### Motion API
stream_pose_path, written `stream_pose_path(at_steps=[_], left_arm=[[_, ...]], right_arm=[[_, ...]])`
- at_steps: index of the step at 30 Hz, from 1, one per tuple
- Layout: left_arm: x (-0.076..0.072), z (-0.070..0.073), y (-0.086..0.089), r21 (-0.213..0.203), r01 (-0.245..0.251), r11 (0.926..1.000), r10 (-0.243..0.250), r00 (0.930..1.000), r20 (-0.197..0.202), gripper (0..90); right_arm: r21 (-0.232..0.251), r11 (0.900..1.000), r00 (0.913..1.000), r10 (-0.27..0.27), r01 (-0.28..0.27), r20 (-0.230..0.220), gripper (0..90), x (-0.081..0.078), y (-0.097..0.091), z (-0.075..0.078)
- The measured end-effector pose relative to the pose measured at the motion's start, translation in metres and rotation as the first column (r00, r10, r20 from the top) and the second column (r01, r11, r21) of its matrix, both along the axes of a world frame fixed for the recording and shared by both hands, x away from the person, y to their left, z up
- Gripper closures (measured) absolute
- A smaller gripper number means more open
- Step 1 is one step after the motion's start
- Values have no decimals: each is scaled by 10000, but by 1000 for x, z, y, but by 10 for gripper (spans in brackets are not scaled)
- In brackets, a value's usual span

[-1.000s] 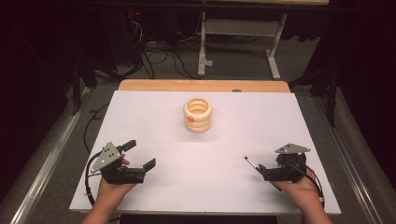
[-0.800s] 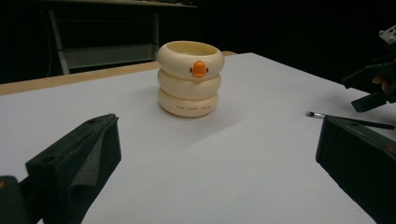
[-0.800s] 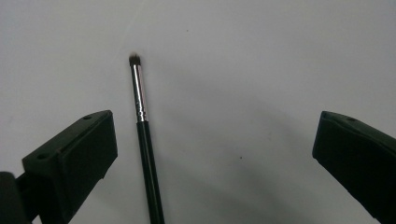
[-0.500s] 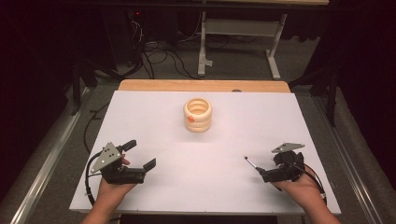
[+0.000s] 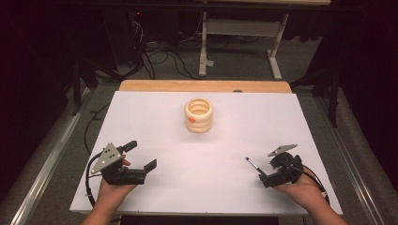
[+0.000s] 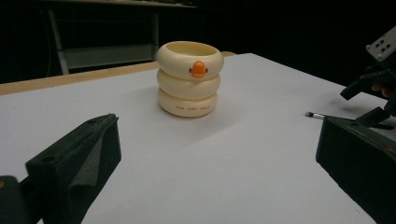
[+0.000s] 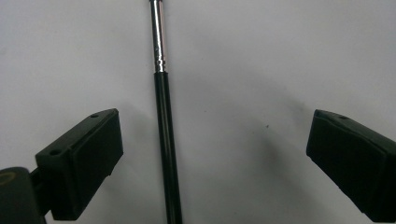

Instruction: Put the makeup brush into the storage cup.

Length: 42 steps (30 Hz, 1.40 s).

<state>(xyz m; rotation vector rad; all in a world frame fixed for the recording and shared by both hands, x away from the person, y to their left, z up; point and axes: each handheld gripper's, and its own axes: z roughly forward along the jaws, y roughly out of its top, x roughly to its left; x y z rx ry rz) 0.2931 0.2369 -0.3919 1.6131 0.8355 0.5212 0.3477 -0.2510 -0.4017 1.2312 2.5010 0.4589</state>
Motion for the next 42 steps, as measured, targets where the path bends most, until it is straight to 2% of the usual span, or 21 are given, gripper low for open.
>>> stream_pose_path(at_steps=[10,15,22,31,38,42], left_arm=[[0,0,0,10,35,10000,-35,10000,2,7],[0,0,0,-10,24,10000,-24,10000,1,7],[0,0,0,-12,44,10000,-44,10000,-6,7],[0,0,0,-26,31,10000,-31,10000,-17,7],[0,0,0,-62,17,10000,-17,10000,-25,7],[0,0,1,-55,17,10000,-18,10000,-31,7]], right_arm=[[-467,9983,9980,338,-363,-528,94,-1,4,1],[-870,9946,9949,490,-567,-879,130,-3,5,5],[-1115,9905,9897,659,-803,-1271,178,-3,5,8],[-1283,9862,9798,801,-1046,-1830,285,-3,5,12],[-1291,9814,9724,1141,-1422,-2035,443,-3,8,14],[-1228,9817,9690,1162,-1454,-2180,518,-3,10,14]])
